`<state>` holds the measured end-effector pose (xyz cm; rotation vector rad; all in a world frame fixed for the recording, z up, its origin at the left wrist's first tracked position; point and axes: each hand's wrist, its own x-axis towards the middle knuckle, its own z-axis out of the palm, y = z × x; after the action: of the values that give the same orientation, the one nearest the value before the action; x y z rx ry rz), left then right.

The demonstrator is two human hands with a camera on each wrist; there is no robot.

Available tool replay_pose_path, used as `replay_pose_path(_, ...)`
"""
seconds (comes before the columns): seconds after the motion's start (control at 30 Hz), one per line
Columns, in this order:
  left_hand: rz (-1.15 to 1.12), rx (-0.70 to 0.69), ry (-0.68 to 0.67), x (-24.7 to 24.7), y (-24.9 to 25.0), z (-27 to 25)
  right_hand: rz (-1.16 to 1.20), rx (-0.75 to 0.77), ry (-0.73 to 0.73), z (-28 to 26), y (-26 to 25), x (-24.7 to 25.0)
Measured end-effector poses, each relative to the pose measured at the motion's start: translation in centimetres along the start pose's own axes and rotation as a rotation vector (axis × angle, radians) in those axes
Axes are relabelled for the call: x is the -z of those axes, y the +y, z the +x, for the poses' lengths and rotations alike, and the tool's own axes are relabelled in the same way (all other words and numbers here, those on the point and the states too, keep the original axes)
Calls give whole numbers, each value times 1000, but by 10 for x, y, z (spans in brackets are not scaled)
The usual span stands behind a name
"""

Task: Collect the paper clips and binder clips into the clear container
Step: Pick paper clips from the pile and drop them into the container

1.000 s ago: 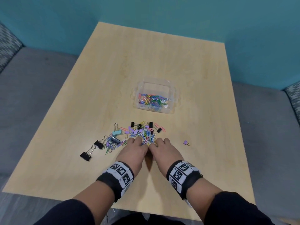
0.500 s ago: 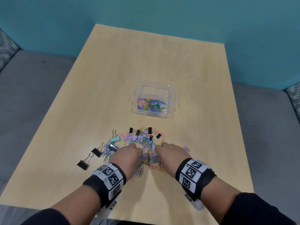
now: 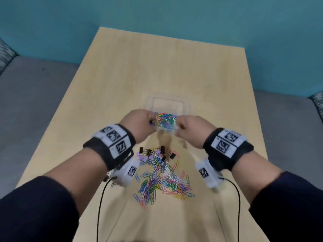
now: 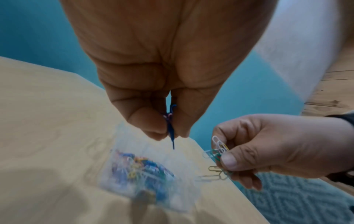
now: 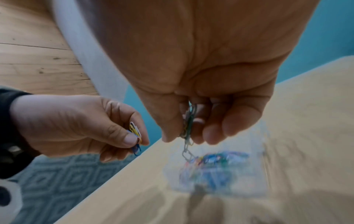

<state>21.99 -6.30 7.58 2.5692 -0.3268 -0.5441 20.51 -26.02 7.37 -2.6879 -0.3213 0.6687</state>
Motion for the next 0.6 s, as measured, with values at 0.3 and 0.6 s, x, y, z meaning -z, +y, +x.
replay_pose_path(0.3,-10,43,73,-8,-10,26,-11,-95,110,24,1,4)
replay_pose_path(0.6,186,-185,-531,-87,-47,-145,-478,273,-295,-115,25,-97)
